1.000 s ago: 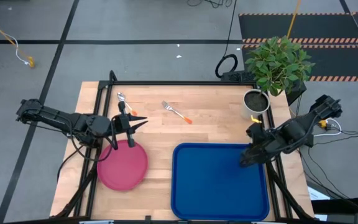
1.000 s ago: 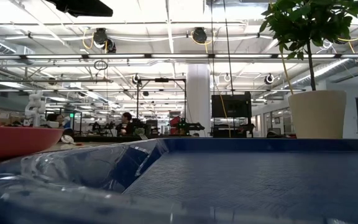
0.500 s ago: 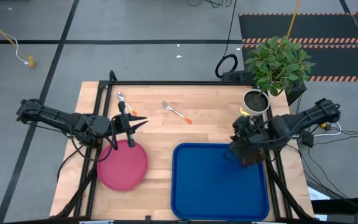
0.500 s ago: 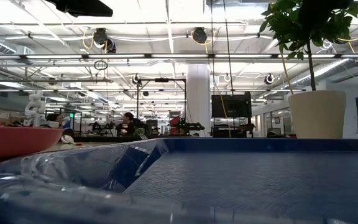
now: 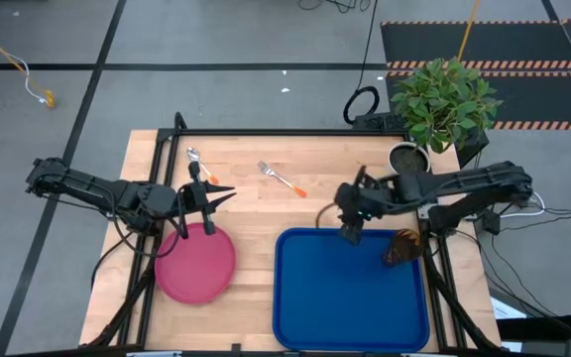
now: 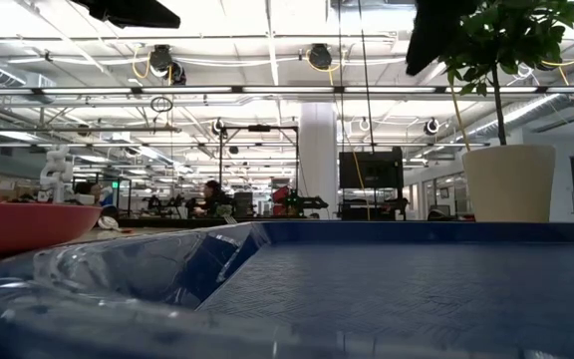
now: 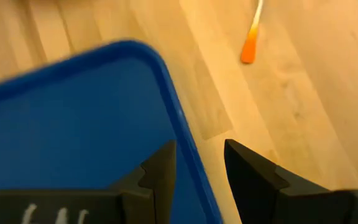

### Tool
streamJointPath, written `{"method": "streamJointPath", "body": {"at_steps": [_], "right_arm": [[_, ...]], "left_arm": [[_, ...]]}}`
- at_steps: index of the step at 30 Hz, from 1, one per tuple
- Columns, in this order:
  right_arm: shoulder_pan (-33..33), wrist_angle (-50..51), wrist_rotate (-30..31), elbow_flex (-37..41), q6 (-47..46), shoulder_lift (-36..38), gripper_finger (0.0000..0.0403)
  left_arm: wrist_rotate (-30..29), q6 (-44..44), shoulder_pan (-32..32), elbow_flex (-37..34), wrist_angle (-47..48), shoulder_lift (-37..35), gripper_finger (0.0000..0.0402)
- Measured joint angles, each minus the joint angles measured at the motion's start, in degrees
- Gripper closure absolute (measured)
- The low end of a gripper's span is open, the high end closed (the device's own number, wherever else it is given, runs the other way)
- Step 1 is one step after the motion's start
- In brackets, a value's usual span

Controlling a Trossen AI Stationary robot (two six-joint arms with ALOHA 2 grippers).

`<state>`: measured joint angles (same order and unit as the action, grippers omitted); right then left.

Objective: Pick and place plate/cup/fork/spoon on tray
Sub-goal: Move the blue tray to the center of the table

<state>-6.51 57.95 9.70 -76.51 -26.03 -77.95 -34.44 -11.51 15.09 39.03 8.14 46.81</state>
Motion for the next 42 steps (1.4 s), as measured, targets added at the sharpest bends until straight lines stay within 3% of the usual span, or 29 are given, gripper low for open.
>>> {"method": "streamJointPath", "body": {"at_steps": [9, 15, 24, 29, 37, 42], "right_arm": [[11.10, -1.81, -16.05, 0.02, 13.88, -9.91, 0.0273], [14.54, -3.35, -22.83, 0.02, 21.23, -15.92, 0.0273], [15.76, -4.76, -23.71, 0.02, 29.00, -23.20, 0.0273], [15.92, -6.91, -27.97, 0.02, 30.34, -26.89, 0.0273], [15.85, -11.47, -29.68, 0.04, 30.14, -28.07, 0.0273], [14.47, -14.38, -27.57, 0.07, 30.15, -28.07, 0.0273]], "left_arm": [[0.10, 0.68, 0.00, 0.00, 1.09, -0.02, 0.0339], [0.11, 1.12, 0.00, 0.00, 2.99, 0.00, 0.0339], [0.06, 0.94, 0.00, 0.00, 3.32, 0.00, 0.0339], [0.00, 0.80, 0.00, 0.00, 3.31, 0.00, 0.0339], [-0.11, 0.04, 0.00, 0.00, 3.33, -0.02, 0.0339], [-0.11, -0.44, 0.00, 0.00, 3.41, -0.02, 0.0339]]}}
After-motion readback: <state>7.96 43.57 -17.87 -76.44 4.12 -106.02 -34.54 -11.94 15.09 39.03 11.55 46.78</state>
